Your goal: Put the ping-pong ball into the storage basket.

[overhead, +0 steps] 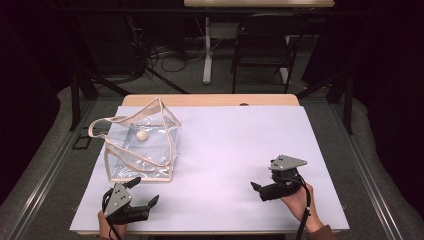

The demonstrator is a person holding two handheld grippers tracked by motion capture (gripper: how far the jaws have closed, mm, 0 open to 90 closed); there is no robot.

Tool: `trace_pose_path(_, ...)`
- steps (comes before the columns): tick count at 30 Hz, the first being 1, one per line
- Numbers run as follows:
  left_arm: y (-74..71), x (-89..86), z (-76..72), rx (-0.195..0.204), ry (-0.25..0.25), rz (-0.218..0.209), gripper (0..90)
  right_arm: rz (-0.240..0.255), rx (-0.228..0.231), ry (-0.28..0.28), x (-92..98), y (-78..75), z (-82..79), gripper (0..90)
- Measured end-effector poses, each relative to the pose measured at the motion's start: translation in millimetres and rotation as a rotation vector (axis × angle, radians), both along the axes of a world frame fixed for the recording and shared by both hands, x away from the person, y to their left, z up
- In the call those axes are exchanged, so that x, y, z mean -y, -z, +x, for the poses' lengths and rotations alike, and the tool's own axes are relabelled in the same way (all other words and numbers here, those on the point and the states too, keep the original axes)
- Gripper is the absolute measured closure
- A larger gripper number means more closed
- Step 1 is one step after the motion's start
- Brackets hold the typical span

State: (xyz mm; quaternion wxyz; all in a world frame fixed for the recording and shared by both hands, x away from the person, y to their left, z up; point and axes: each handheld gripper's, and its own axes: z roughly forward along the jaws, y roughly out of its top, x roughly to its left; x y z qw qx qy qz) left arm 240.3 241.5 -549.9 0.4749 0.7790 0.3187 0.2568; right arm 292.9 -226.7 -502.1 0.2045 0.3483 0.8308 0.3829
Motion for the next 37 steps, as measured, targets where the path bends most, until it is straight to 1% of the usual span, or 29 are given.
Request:
trace_pose_path(4,0.0,-0.1,-0.1,-0.001,-0.002,0.002,16.0,0.001,-0.012,0.011,4.6,5.8,-3.9,0.3)
trace_pose_path(7,0.1,-0.1,0.0,-0.001,0.001,0.001,16.0,0.001,-0.009,0.02,8.2,9.7,-6.7,0.2)
trace_pose_path(9,0.1,-0.1,-0.2,-0.002,-0.003,0.002,16.0,0.009,-0.015,0.029,10.7,12.7,-8.7,0.2)
trace_pose_path(12,0.1,0.0,0.0,0.0,0.0,0.003,16.0,-0.003,-0.018,0.037,14.7,16.0,-11.9,0.3)
trace_pose_path(19,0.3,0.1,0.0,-0.002,-0.001,0.005,16.0,0.01,-0.021,0.059,23.5,27.8,-20.5,0.4)
trace_pose_path(20,0.4,0.1,0.0,-0.002,-0.001,0.005,16.0,0.005,-0.023,0.059,24.7,28.6,-21.5,0.4)
trace_pose_path(21,0.3,0.0,0.1,-0.002,-0.002,0.007,16.0,0.01,-0.028,0.062,25.4,29.5,-22.7,0.4)
trace_pose_path(23,0.4,-0.2,0.2,-0.002,-0.002,0.008,16.0,0.015,-0.024,0.065,26.8,30.6,-25.2,0.4)
trace_pose_path(24,0.5,-0.2,0.1,-0.003,-0.002,0.006,16.0,0.009,-0.022,0.065,27.9,30.7,-26.3,0.4)
trace_pose_path(25,0.6,-0.2,0.3,-0.004,-0.001,0.009,16.0,0.019,-0.023,0.067,27.9,31.3,-27.5,0.4)
trace_pose_path(26,0.6,-0.1,0.3,-0.006,-0.001,0.01,16.0,0.018,-0.015,0.066,28.7,32.0,-28.7,0.4)
trace_pose_path(29,1.2,0.0,0.7,-0.009,-0.002,0.008,16.0,0.02,-0.022,0.069,28.7,34.5,-31.1,0.3)
trace_pose_path(32,1.7,0.3,1.3,-0.011,-0.001,0.009,16.0,0.003,-0.017,0.066,28.6,37.3,-32.7,0.2)
trace_pose_path(37,2.1,0.7,2.3,-0.016,-0.001,0.013,16.0,0.003,-0.018,0.07,29.6,39.7,-34.3,0.2)
